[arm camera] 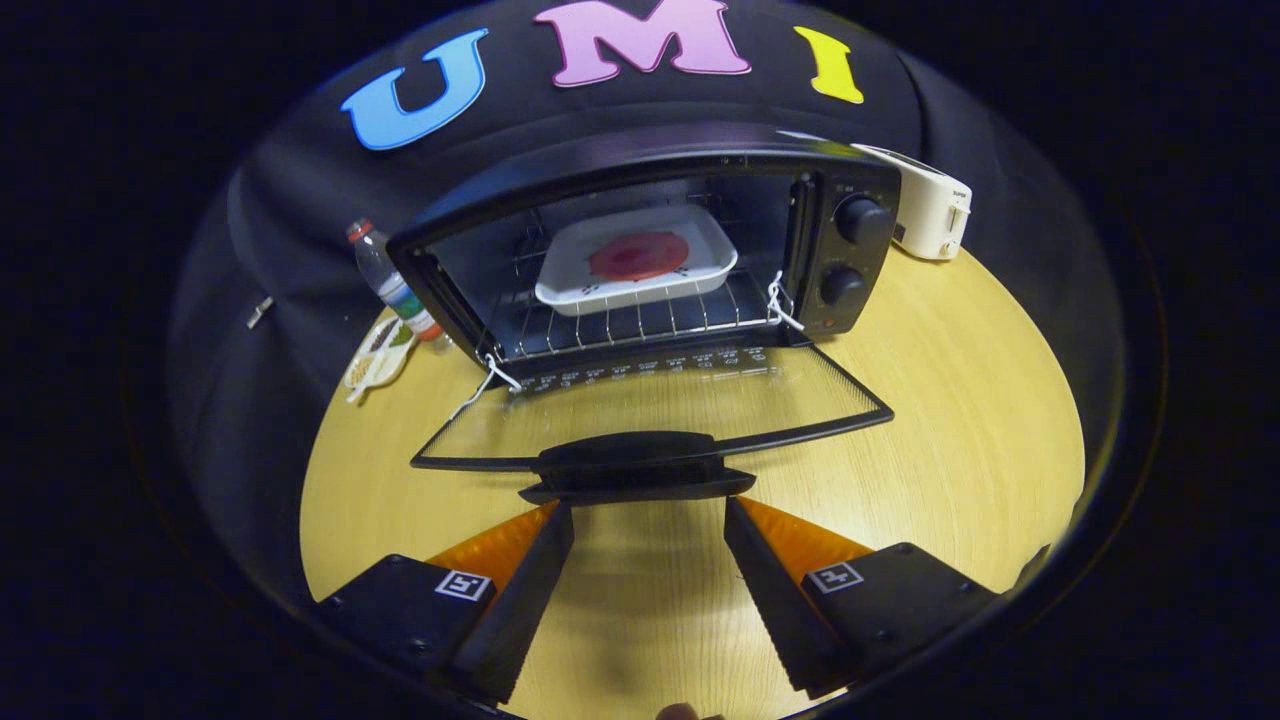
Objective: Open the toaster oven, put the food inside, and close the toaster oven door.
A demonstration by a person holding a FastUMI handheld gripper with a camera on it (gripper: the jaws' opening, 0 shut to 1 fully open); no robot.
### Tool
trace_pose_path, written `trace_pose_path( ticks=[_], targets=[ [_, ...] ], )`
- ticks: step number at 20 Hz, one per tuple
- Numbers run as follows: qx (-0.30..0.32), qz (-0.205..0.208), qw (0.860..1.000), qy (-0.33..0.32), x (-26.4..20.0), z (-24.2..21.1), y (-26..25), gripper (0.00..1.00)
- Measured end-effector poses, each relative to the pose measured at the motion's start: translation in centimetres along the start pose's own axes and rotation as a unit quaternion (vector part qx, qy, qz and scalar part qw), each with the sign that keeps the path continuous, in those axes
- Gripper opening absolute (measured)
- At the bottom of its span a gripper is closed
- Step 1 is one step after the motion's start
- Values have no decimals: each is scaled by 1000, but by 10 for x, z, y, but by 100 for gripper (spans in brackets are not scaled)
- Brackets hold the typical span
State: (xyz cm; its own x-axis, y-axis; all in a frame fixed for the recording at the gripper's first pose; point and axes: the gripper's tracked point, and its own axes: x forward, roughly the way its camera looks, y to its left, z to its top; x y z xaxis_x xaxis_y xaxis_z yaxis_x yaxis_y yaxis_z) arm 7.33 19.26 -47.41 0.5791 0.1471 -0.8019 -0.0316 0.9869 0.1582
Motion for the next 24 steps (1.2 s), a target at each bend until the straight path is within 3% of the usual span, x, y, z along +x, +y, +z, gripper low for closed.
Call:
trace_pose_path(
  ticks=[7, 13, 24],
  targets=[
    [-59, 4, 992, -108, -50, 69, 7, 99],
    [-66, 19, 980, -188, -120, 112, 18, 99],
    [-79, 26, 935, -344, -294, 173, -17, 99]
  ],
)
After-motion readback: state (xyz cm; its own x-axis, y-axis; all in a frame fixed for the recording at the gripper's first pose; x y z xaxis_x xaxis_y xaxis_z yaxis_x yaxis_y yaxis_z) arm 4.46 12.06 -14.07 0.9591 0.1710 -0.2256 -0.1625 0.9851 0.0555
